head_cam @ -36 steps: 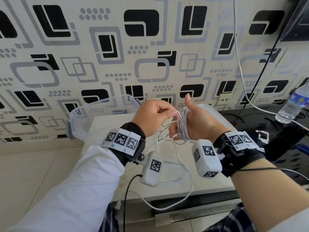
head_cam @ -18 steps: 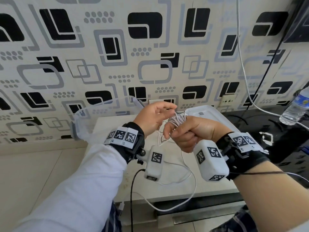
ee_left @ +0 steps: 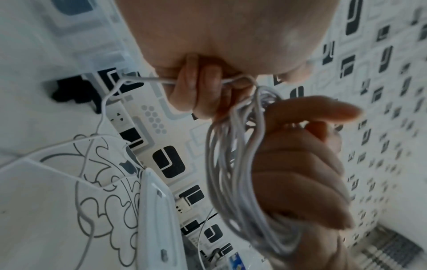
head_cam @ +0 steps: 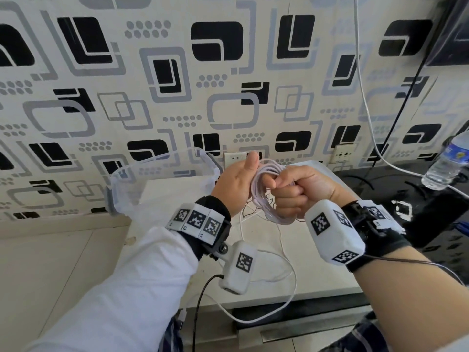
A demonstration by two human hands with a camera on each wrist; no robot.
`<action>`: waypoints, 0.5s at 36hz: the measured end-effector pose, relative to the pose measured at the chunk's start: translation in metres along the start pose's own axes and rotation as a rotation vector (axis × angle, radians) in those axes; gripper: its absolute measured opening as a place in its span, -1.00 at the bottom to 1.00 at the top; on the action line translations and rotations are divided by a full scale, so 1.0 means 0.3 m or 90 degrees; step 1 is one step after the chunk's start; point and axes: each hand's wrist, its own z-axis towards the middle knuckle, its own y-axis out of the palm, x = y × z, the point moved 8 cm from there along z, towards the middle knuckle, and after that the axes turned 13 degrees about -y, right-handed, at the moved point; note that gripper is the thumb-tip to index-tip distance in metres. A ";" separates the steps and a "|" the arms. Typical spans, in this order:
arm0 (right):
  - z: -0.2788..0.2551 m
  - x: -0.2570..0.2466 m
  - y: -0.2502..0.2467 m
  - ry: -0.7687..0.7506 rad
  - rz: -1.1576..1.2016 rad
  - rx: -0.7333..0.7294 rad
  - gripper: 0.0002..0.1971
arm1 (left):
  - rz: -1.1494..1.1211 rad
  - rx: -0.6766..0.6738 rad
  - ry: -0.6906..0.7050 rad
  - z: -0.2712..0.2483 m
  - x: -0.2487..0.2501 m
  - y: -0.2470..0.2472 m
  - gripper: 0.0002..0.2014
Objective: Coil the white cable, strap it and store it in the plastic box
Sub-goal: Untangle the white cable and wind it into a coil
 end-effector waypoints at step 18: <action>-0.002 -0.040 -0.079 -0.072 -0.186 0.344 -0.81 | -0.053 0.025 -0.054 0.024 -0.057 -0.001 -0.56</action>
